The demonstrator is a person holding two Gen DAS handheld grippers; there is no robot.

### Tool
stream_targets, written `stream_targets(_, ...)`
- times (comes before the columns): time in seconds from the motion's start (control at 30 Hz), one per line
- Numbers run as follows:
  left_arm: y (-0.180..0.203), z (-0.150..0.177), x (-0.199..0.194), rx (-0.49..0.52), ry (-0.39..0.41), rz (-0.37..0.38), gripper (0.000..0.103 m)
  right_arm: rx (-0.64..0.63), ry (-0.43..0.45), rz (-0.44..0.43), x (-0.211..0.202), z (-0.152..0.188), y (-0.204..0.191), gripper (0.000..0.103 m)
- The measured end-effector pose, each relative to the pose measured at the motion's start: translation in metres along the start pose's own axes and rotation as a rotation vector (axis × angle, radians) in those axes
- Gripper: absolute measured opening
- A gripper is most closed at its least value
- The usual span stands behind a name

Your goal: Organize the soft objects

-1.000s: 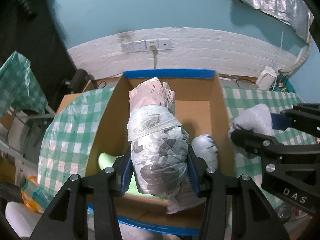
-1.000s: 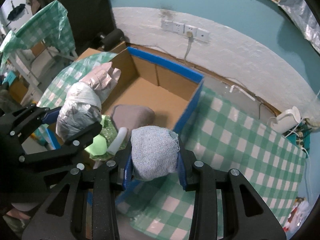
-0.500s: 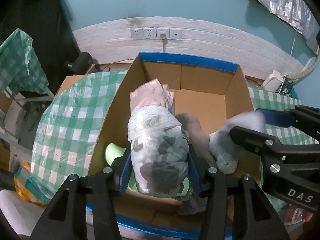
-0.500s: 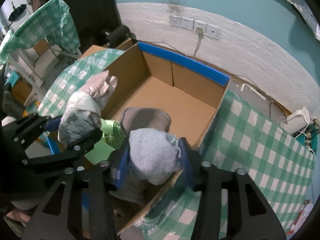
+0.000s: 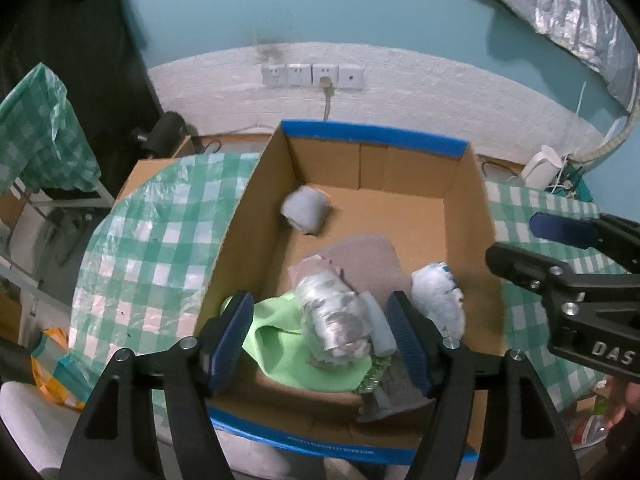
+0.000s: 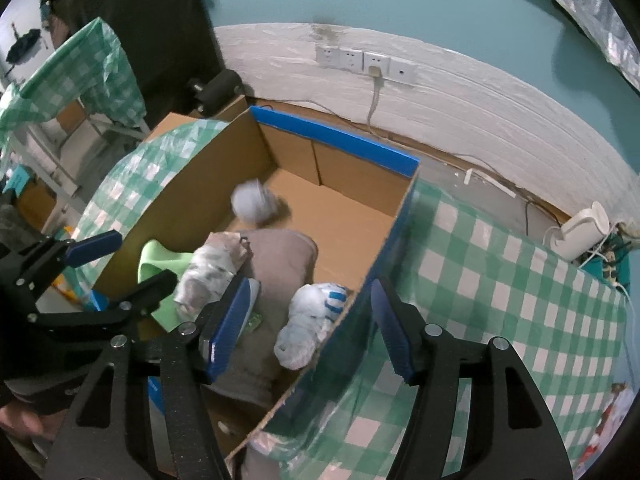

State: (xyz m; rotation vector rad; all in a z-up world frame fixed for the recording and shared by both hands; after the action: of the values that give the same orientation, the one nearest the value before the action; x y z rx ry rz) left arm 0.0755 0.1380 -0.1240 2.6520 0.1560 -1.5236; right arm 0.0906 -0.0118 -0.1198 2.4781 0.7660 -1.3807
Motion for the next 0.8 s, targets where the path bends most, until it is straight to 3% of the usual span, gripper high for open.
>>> stream_targets(0.07,0.002,-0.002,-0.010,0.006,0.020,0.009,0.083,-0.001,0.008,0.007,-0.005,0.001,0.002,0.064)
stream_targets(0.27,0.011,-0.009,-0.041,0.035,0.099,0.020,0.084,0.007,0.048,0.023,-0.029,0.003,0.009,0.066)
stream_targets(0.63,0.031,-0.011,-0.065,0.058,0.153,0.020,0.085,0.028,0.125,0.035,-0.077,0.012,0.022,0.069)
stream_targets(0.8,0.043,-0.013,-0.081,0.062,0.202,0.030,0.092,0.035,0.140,0.045,-0.092,0.025,0.031,0.069)
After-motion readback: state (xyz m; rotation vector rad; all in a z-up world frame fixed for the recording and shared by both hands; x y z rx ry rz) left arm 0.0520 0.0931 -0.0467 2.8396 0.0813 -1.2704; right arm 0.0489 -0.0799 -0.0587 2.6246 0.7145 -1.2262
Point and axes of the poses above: each gripper's, at about its wrist camera, not at the fingertips, and x roughly the way its jaws point, y to its right, z to its underside, the point moved 8 cm from there along x, roughly the way its jaws point, and after that the axes turned 4 degrees about -x, right-handed, at the moved point
